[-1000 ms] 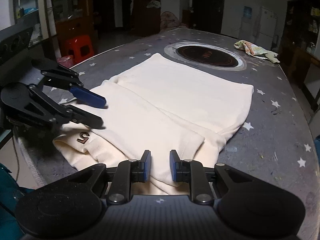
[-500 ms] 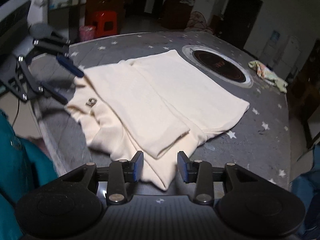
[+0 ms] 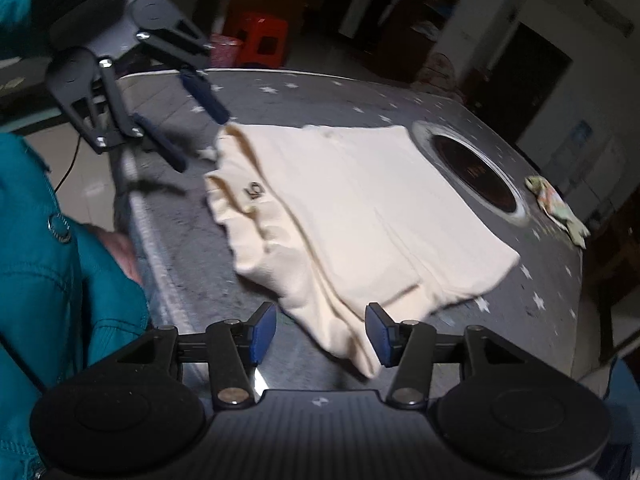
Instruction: Fold clothes
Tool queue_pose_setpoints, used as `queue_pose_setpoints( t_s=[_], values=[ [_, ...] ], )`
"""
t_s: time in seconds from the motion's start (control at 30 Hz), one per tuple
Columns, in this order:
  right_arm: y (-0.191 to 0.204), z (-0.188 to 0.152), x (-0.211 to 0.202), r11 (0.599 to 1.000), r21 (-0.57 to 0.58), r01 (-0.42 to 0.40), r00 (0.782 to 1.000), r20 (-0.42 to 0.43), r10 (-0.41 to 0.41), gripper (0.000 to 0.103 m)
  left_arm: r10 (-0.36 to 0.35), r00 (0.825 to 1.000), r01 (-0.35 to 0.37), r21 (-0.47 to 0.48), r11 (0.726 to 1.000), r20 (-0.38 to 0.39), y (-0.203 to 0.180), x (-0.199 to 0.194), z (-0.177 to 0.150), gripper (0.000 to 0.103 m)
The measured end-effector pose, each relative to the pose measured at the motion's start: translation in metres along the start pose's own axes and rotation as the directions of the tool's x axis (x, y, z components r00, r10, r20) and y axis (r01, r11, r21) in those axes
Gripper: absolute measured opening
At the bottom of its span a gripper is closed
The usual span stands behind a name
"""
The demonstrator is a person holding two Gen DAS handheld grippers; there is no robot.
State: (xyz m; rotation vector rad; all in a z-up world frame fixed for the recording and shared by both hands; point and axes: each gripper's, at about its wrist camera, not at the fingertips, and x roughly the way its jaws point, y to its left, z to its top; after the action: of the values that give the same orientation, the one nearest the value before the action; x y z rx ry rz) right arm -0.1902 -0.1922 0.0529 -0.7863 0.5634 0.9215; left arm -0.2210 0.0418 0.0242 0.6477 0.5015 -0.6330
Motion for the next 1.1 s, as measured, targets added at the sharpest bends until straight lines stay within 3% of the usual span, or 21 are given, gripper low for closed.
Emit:
queue_pose_setpoints(
  t_s=[0.23,0.3,0.33,0.37,0.47,0.63,0.77,0.93,1.0,1.1],
  values=[
    [0.017,-0.006,0.01,0.998,-0.062,0.023,0.999,0.03,-0.021,0.05,0.008,1.0,-0.008,0.082,0.997,-0.001,-0.007,0.019,0.007,0.052],
    [0.019,-0.007,0.009,0.996,-0.082,0.024,0.999,0.048,-0.021,0.05,-0.003,1.0,0.003,0.082,0.997,0.0,-0.008,0.023,0.009,0.045],
    [0.019,-0.007,0.009,0.996,-0.086,0.022,0.998,0.054,-0.017,0.05,-0.011,1.0,0.011,0.073,0.997,-0.001,-0.008,0.025,0.009,0.035],
    [0.019,-0.007,0.011,0.996,-0.089,0.02,0.998,0.061,-0.015,0.05,-0.017,1.0,0.017,0.063,0.998,-0.003,-0.008,0.027,0.01,0.025],
    [0.016,-0.006,0.014,0.996,-0.09,0.007,0.997,0.079,0.0,0.05,-0.021,1.0,0.02,0.026,0.999,0.003,-0.005,0.029,0.013,0.016],
    [0.006,-0.006,0.018,0.996,-0.084,-0.039,0.993,0.108,0.048,0.046,-0.028,0.999,0.03,-0.081,0.996,0.029,0.016,0.027,0.03,0.013],
    [-0.01,-0.007,0.023,0.994,-0.055,-0.09,0.986,0.135,0.096,0.045,-0.013,0.999,0.02,-0.208,0.978,0.035,0.044,0.034,0.042,0.013],
    [-0.037,-0.01,0.032,0.986,0.011,-0.166,0.974,0.16,0.162,0.034,0.004,1.0,-0.002,-0.302,0.953,0.007,0.061,0.05,0.046,0.012],
    [-0.05,-0.011,0.037,0.975,0.057,-0.215,0.966,0.158,0.204,0.022,0.006,1.0,-0.006,-0.336,0.942,0.001,0.065,0.055,0.045,0.012],
    [-0.063,-0.012,0.041,0.954,0.098,-0.282,0.951,0.163,0.264,0.013,0.003,1.0,-0.008,-0.364,0.931,-0.015,0.065,0.062,0.044,0.014]
  ],
)
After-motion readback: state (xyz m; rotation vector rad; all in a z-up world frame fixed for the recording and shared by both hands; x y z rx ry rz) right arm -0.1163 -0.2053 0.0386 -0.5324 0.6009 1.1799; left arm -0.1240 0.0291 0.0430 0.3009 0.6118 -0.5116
